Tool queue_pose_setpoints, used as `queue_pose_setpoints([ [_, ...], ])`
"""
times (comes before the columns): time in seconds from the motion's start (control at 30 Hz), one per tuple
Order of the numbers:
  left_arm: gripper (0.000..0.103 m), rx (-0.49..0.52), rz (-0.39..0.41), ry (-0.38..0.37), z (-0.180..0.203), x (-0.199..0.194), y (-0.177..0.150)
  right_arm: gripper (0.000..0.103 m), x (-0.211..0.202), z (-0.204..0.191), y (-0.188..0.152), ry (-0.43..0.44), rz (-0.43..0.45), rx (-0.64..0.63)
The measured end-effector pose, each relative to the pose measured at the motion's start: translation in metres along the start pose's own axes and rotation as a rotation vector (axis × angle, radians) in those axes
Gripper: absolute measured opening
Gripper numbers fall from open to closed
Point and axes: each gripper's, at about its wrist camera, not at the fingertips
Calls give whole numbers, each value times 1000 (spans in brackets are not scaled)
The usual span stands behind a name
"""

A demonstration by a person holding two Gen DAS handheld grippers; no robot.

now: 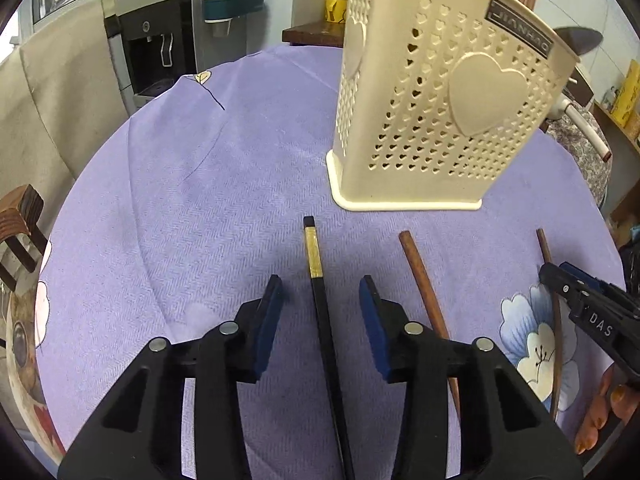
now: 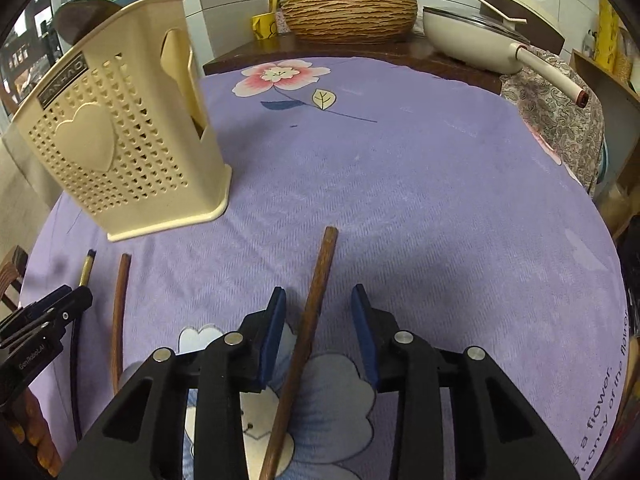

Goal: Organize utensils
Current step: 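Close the left tool on the black chopstick while the right tool grasps the brown chopstick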

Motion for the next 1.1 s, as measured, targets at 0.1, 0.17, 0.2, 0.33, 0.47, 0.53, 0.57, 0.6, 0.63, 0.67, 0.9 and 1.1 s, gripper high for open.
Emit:
queue_pose_setpoints([
  [0.1,29,-16,0,12,-2,3,5,26,4,-2,5,-32,6,-1],
  [0.17,28,-15,1,17,-2,3,4,24,5,-3,6,-40,11,10],
  [0.2,27,-12,2,16,-2,3,3,21,5,-3,6,-40,13,14],
  [0.33,24,2,-4,5,2,1,-1,11,5,-7,5,-34,18,3],
  [0.47,14,4,-1,9,3,2,-1,10,5,-7,5,-22,14,8],
  [0.53,12,-6,-6,1,0,2,1,10,5,-5,5,-12,15,14],
  [0.57,11,-11,-9,-5,-2,2,1,10,5,-4,4,-4,16,20],
  [0.6,11,-15,-11,-13,-3,2,2,10,5,-4,5,0,16,23],
  [0.63,11,-19,-14,-22,-3,2,1,9,5,-3,4,4,16,24],
  [0.67,11,-18,-16,-28,-3,1,1,9,4,-3,4,5,16,24],
  [0.9,9,15,0,-6,3,1,-3,9,3,-8,3,-8,25,-8],
  [1.1,8,1,-8,-18,1,1,-2,9,3,-5,2,10,25,5],
])
Point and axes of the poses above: each gripper's, at about its wrist camera, not at the fingertips, and x roughly the way its jaws point, z to its right, y to its top, and after that the axes turned 9 degrees about -x, right-handed
